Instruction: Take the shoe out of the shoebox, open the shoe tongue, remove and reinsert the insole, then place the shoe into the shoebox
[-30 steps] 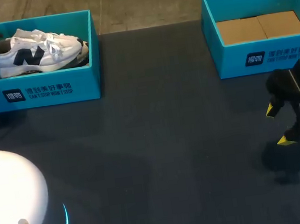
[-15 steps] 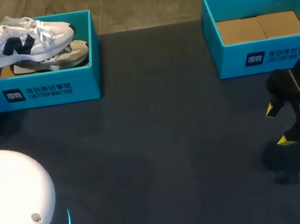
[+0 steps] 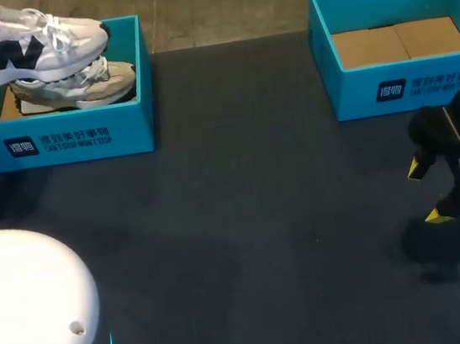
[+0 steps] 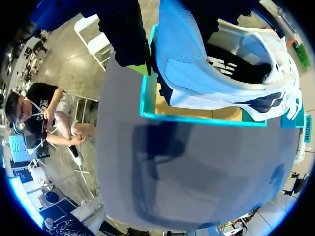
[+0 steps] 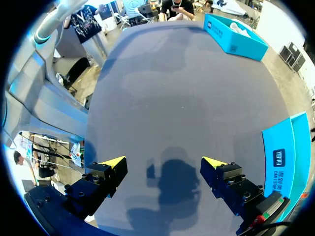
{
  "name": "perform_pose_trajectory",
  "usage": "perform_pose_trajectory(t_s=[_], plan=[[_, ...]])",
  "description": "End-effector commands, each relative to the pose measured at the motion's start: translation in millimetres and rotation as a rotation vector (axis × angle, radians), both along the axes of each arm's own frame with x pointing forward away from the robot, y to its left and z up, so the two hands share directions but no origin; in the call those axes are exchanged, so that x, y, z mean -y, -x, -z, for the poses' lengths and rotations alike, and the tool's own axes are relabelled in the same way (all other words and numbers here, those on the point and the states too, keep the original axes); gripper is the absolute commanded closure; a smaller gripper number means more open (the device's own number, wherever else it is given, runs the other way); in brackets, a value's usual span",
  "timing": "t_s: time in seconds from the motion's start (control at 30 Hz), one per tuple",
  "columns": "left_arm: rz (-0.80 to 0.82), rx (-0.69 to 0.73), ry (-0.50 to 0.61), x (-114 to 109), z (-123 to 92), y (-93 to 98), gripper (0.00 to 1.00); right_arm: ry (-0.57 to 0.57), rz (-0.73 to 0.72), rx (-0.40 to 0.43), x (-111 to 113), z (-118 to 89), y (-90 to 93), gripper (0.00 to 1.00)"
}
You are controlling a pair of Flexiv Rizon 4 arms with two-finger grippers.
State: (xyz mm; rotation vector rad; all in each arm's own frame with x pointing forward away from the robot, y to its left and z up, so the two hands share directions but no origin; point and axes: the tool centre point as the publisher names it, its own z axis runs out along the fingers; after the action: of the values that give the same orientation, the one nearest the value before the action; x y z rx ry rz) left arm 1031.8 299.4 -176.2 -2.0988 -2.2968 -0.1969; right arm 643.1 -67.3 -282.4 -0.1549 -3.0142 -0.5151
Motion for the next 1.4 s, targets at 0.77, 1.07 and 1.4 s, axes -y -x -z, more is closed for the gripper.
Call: perform_pose_trajectory(t_s=[0.77,1.07,1.4], plan=[[0.195,0.035,0.016,125,-4,139.9,1.0,0.001,0.0,0.002,0,1,1.0,0.0],[0.227,0.016,0.007,150,3,168.7,1.0,0.001,0.0,0.002,0,1,1.0,0.0],[0.227,-0.025,0.01,168,14,192.0,1.0,0.001,0.0,0.002,0,1,1.0,0.0]])
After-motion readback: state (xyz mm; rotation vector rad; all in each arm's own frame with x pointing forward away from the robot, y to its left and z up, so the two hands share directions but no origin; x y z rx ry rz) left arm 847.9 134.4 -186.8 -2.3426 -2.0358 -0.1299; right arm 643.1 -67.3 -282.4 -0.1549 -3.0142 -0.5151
